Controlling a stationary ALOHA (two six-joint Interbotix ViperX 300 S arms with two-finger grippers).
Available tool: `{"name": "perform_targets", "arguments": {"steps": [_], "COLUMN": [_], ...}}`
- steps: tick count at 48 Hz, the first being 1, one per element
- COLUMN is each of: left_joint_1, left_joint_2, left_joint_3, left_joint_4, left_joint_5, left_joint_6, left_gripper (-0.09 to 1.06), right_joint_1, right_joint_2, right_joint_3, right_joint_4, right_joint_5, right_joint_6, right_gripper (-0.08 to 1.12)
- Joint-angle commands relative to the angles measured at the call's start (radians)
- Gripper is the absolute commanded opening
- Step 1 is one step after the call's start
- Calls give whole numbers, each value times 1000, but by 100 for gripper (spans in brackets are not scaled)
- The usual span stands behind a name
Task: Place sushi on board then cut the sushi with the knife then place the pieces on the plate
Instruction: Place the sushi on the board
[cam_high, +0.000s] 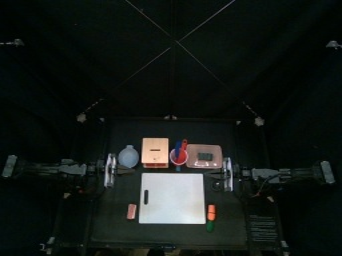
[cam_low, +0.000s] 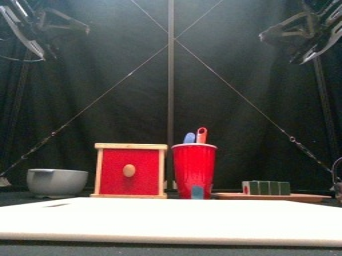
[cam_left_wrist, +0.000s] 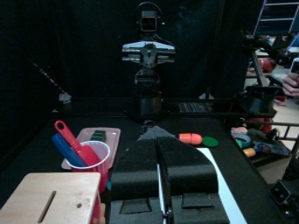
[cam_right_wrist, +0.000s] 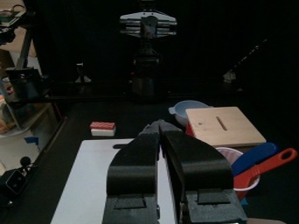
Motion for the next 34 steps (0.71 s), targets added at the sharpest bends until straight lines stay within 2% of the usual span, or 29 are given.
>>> {"name": "perform_targets", "arguments": {"steps": [1, 7, 11, 20, 27, 34], "left_joint_1": [-3, -6, -8, -9, -11, -11], "left_joint_2": [72, 152, 204, 301, 351, 394], "left_joint_3": [-11, -20, -28, -54, -69, -77], "left_joint_4": [-26, -55, -63, -61, -61, -64], "left_joint_5": [-34, -67, -92, -147, -183, -207], "left_joint_6": [-2, 0, 2, 3, 3, 3], "left_gripper": [-3, -3, -3, -3, -3, -3], "right_joint_1": [0, -31, -81, -227, -354, -414], "right_joint_2": [18, 35, 54, 97, 149, 207], "right_joint_3": [-6, -23, -52, -127, -179, -212], "right_joint_4": [2, 8, 15, 23, 15, -31], "right_joint_5": [3, 66, 150, 394, 574, 675], "right_joint_6": [5, 9, 9, 6, -11, -43], "right_gripper": [0, 2, 3, 3, 4, 6]}}
